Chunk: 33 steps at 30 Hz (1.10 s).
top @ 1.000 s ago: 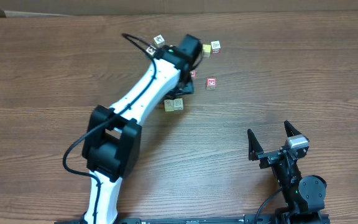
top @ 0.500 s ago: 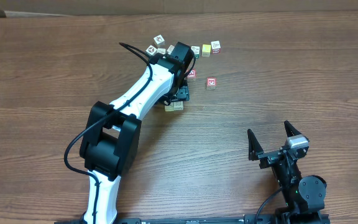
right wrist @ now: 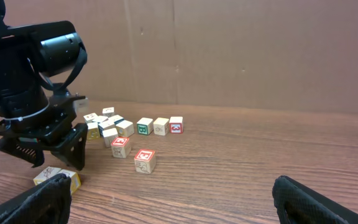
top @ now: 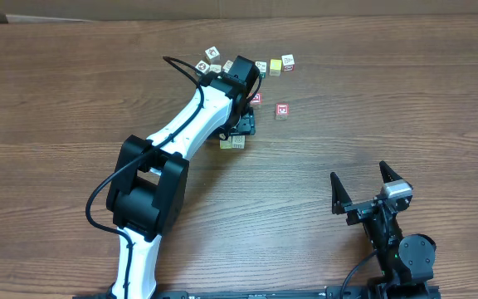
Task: Form a horizontal line
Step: 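Lower the open left gripper around both placed blocks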
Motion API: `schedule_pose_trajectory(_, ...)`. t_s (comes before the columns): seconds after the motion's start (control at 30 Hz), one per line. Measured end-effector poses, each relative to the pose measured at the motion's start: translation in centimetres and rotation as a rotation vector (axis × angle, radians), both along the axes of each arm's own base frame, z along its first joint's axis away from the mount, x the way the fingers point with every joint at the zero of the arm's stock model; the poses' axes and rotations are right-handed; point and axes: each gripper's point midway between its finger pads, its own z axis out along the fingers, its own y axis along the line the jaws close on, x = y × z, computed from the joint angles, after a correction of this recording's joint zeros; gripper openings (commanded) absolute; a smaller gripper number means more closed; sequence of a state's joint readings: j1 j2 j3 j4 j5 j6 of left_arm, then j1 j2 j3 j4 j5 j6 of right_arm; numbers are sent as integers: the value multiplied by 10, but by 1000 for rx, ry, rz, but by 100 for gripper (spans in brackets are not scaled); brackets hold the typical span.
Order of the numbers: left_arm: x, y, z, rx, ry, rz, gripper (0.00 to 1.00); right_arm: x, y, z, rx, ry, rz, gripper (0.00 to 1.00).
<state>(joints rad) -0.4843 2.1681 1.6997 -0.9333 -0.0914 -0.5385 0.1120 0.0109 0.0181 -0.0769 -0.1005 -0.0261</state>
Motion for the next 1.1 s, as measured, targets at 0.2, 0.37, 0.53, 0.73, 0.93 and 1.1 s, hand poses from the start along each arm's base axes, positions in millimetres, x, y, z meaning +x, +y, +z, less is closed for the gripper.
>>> schedule_pose_trajectory(0.2,-2,-1,0,6,9,-64,95,0,0,0,0,0,0,100)
schedule_pose_trajectory(0.37,-8,2,-2,16,36,-76,94,0,0,0,0,0,0,100)
schedule_pose_trajectory(0.53,-13,3,-7,16,51,-63,85,0,0,0,0,0,0,100)
schedule_pose_trajectory(0.73,-17,4,-12,15,65,-43,74,0,0,0,0,0,0,100)
schedule_pose_trajectory(0.93,-16,3,-12,9,61,-40,73,0,0,0,0,0,0,100)
schedule_pose_trajectory(1.1,-14,2,-11,3,53,-40,74,0,0,0,0,0,0,100)
